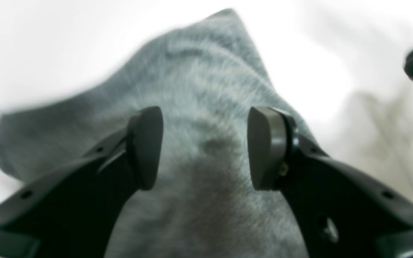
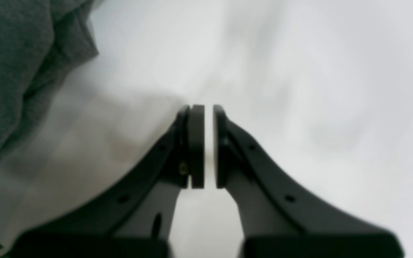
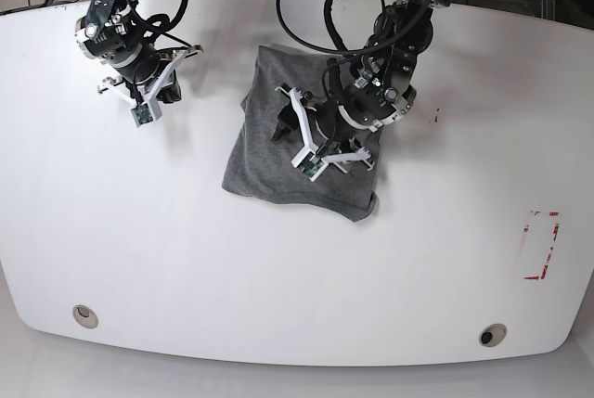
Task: Layout the t-shirt on the table in an organized manner, then fold the t-shirt properly
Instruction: 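Grasp the folded shirt with the left gripper and drag it aside, then push the folded shirt to the table edge with the left gripper and release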
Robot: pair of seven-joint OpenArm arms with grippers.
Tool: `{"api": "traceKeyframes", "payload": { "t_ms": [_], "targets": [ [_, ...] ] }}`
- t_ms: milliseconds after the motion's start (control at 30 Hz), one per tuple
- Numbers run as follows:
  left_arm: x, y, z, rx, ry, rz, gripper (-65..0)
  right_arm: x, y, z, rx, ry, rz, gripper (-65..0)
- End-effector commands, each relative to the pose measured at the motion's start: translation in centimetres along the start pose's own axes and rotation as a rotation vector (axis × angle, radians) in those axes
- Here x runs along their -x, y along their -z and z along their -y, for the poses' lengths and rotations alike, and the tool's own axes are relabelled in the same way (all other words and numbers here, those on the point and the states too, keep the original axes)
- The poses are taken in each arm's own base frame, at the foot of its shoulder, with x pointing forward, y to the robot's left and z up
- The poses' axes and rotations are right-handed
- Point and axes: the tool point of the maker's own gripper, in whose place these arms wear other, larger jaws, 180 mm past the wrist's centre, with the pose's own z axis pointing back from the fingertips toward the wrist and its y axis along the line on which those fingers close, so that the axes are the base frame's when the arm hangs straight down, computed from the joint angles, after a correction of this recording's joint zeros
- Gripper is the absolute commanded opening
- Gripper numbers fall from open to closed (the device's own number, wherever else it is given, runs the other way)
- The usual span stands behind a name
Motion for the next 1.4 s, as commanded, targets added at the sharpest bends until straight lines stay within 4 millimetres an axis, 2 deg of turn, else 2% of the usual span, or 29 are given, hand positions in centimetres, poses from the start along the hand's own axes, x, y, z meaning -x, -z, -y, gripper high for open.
{"api": "traceKeyframes", "payload": {
  "t_ms": [0, 267, 367, 433, 700, 833, 1000, 1167, 1367],
  "targets": [
    [0.4, 0.6, 0.1, -0.007, -0.052, 0.04, -29.9, -1.3, -0.4, 0.3, 0.007, -0.01, 0.045, -61.2],
    [6.4, 2.3, 0.0, -0.012, -0.13, -0.071, -29.9, -1.5, -0.3, 0.1, 0.003, -0.006, 0.05, -61.2],
    [9.1, 1.8, -1.4, -0.029, -0.113, -0.139, -29.9, -1.5, -0.3, 0.1, 0.001, -0.004, 0.052, -61.2],
    [10.1, 1.2, -2.4, -0.044, -0.094, -0.161, -29.9, -1.5, -0.3, 0.1, 0.001, -0.004, 0.052, -61.2],
    [14.3, -3.7, -8.8, -0.115, 0.07, -0.328, -29.7, -1.4, -0.5, 0.5, 0.013, -0.007, 0.049, -61.2],
    [15.5, -6.2, -11.6, -0.116, 0.146, -0.402, -29.7, -1.3, -0.8, 1.3, 0.032, 0.012, 0.053, -61.2],
    [16.8, -10.3, -16.8, -0.187, 0.156, -0.492, -29.7, -1.4, -0.9, 1.6, 0.041, 0.013, 0.058, -61.2],
    [18.4, -14.1, -19.9, -0.238, 0.145, -0.553, -29.7, -1.7, -0.9, 1.7, 0.044, 0.011, 0.065, -61.2],
    [20.0, -17.7, -23.1, -0.316, 0.101, -0.596, -29.7, -1.9, -1.0, 1.8, 0.046, 0.009, 0.069, -61.2]
  ]
}}
